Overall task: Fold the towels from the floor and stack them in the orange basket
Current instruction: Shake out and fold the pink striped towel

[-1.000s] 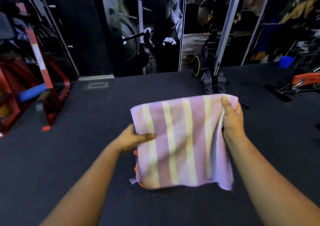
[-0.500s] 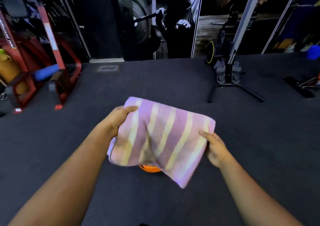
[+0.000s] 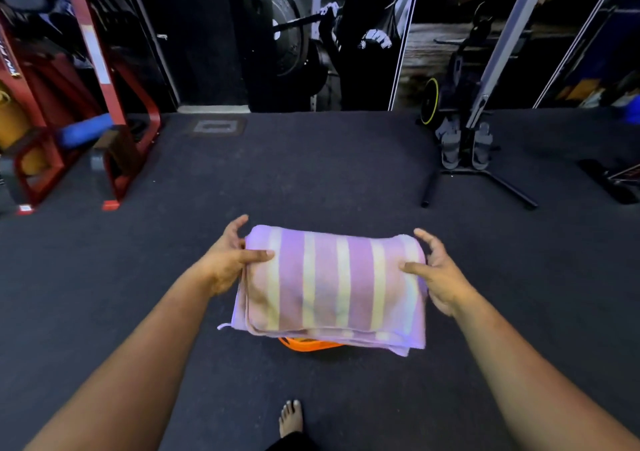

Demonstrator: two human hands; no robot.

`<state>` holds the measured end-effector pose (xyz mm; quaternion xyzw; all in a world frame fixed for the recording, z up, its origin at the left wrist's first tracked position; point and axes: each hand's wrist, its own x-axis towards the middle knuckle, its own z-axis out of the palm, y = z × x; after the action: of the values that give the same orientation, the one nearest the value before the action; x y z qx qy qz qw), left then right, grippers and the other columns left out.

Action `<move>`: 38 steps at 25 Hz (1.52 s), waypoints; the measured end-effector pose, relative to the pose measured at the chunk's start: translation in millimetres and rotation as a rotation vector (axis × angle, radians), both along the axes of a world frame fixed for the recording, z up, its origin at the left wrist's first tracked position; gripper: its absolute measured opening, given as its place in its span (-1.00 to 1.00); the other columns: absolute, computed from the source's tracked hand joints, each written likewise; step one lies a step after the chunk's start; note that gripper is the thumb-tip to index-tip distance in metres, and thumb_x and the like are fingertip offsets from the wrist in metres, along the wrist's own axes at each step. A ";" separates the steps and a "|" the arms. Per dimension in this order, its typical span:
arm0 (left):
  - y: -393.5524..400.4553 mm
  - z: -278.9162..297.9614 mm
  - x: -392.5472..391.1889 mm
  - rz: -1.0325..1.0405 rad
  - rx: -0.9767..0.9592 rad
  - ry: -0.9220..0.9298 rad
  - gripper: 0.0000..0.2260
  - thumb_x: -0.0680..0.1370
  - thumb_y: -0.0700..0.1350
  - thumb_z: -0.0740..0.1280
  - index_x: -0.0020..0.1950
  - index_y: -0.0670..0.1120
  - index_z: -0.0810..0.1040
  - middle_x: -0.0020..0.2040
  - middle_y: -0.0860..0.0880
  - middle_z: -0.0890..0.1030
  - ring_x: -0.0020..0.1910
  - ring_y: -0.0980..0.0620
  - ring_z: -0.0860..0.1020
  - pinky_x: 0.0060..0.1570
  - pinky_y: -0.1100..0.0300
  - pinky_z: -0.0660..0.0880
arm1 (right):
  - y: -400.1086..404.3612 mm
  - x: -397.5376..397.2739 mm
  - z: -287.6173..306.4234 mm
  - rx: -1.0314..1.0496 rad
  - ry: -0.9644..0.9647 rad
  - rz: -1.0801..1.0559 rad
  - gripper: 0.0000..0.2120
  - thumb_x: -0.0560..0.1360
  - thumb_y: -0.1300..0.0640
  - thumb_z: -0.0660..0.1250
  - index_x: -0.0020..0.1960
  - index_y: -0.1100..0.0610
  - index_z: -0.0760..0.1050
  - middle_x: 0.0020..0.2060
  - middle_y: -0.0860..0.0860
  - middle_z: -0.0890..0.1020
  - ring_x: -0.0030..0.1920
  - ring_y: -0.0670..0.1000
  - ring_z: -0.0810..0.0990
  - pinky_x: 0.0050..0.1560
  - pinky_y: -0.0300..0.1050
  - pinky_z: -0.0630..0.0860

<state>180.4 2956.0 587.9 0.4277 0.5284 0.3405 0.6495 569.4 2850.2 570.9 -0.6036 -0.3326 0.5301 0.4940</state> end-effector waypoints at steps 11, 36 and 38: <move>113.9 -35.9 -14.1 0.322 -0.050 0.174 -0.49 0.54 -0.16 0.48 0.44 0.01 0.41 0.19 -0.17 0.62 -0.07 -0.07 0.63 -0.11 0.02 0.61 | 121.8 -63.9 -0.5 0.175 0.121 -0.277 -0.74 0.61 0.28 0.32 0.26 0.06 0.48 0.15 0.03 0.64 0.08 0.05 0.62 0.09 0.04 0.58; 246.8 -71.9 31.8 -0.025 0.123 0.406 -0.57 0.27 0.09 0.53 0.00 -0.16 0.68 0.04 -0.15 0.70 0.06 -0.08 0.63 0.14 0.00 0.52 | 312.9 91.1 -61.1 -0.087 -0.612 0.416 -0.62 0.33 0.15 0.56 0.12 0.03 0.60 0.15 0.05 0.54 0.20 0.09 0.50 0.26 -0.01 0.44; 241.7 -96.3 51.4 0.170 -0.111 0.165 -0.60 0.32 -0.02 0.51 0.10 -0.15 0.64 0.03 -0.17 0.71 0.02 -0.13 0.65 0.09 -0.05 0.55 | 320.0 86.0 -81.8 -0.200 -0.228 0.272 -0.71 0.44 0.33 0.48 0.10 0.08 0.57 0.06 0.12 0.64 0.10 0.15 0.60 0.15 0.07 0.53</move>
<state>231.8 3197.7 491.6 0.3714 0.6325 0.3285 0.5951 655.4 3170.2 489.1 -0.6551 -0.4107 0.5505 0.3146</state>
